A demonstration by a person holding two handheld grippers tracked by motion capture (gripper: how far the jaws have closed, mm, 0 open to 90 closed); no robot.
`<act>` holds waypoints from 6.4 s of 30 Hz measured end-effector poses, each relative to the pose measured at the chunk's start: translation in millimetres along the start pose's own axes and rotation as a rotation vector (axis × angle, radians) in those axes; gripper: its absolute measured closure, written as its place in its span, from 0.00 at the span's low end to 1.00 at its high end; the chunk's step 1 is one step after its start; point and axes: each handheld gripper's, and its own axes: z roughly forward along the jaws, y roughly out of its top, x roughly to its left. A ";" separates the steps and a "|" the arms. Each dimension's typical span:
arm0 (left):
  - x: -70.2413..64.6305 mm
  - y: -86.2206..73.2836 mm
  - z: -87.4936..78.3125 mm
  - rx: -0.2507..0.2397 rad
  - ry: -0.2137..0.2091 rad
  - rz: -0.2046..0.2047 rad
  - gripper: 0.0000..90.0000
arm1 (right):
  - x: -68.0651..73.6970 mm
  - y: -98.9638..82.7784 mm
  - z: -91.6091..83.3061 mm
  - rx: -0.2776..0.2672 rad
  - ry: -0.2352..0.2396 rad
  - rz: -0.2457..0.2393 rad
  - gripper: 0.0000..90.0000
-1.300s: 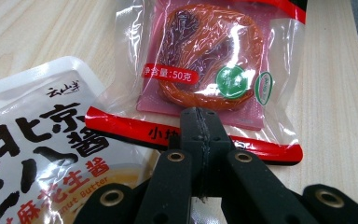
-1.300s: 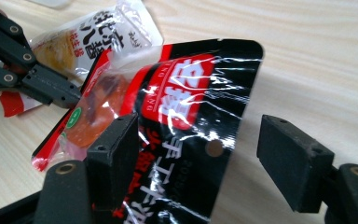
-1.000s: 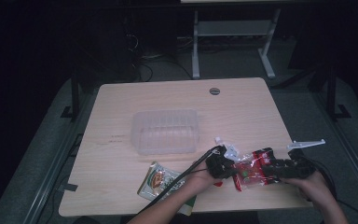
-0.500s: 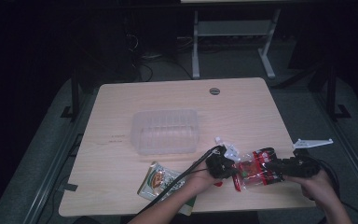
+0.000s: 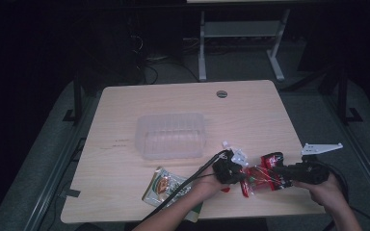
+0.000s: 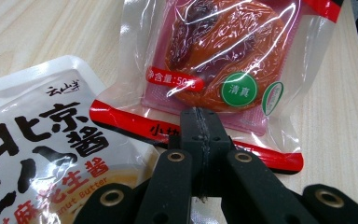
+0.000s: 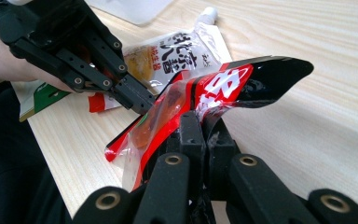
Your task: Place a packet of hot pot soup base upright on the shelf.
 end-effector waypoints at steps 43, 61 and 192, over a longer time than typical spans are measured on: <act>8.2 -28.8 -126.7 -0.025 -0.057 -0.001 0.53 | 26.5 62.7 -4.3 -0.288 0.066 -0.044 1.00; 18.4 -108.3 -198.5 -0.073 0.074 -0.087 0.40 | 39.0 115.9 20.0 -0.291 0.100 -0.095 1.00; 33.9 -184.4 -236.4 -0.059 0.191 -0.241 0.31 | 108.6 183.1 184.8 -0.098 0.210 -0.211 0.93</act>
